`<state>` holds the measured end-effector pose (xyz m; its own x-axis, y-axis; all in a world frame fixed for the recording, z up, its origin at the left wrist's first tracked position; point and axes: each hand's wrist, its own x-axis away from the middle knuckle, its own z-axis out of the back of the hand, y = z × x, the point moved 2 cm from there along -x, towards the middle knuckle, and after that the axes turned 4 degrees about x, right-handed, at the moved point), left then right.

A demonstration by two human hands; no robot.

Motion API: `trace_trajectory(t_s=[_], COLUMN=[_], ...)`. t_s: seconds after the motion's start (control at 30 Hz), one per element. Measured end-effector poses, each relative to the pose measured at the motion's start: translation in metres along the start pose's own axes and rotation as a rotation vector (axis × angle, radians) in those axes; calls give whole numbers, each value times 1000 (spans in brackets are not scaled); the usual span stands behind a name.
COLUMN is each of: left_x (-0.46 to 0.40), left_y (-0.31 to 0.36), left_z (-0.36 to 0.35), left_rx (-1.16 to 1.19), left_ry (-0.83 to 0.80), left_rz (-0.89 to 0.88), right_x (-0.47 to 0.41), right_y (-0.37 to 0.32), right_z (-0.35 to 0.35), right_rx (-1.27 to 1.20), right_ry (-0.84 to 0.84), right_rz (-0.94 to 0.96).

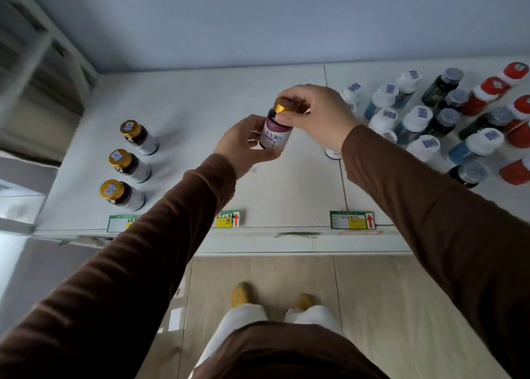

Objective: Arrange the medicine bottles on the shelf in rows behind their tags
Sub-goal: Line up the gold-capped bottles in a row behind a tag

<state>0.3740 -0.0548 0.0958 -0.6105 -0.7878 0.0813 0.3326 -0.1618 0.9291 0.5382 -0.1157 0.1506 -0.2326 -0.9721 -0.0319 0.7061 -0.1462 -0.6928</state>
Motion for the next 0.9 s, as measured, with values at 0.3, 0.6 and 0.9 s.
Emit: trace_trajectory(t_s=[0.3, 0.6, 0.9], left_x=[-20, -70, -94], left_y=[-49, -119, -169], left_z=[192, 316, 333], left_rx=[-552, -705, -738], left_ry=[59, 83, 46], left_rz=[-78, -47, 21], right_x=[-85, -166, -210], right_y=[-98, -157, -163], right_z=[-105, -212, -265], right_rx=[107, 239, 355], right_ry=[0, -31, -118], right_rz=[44, -66, -96])
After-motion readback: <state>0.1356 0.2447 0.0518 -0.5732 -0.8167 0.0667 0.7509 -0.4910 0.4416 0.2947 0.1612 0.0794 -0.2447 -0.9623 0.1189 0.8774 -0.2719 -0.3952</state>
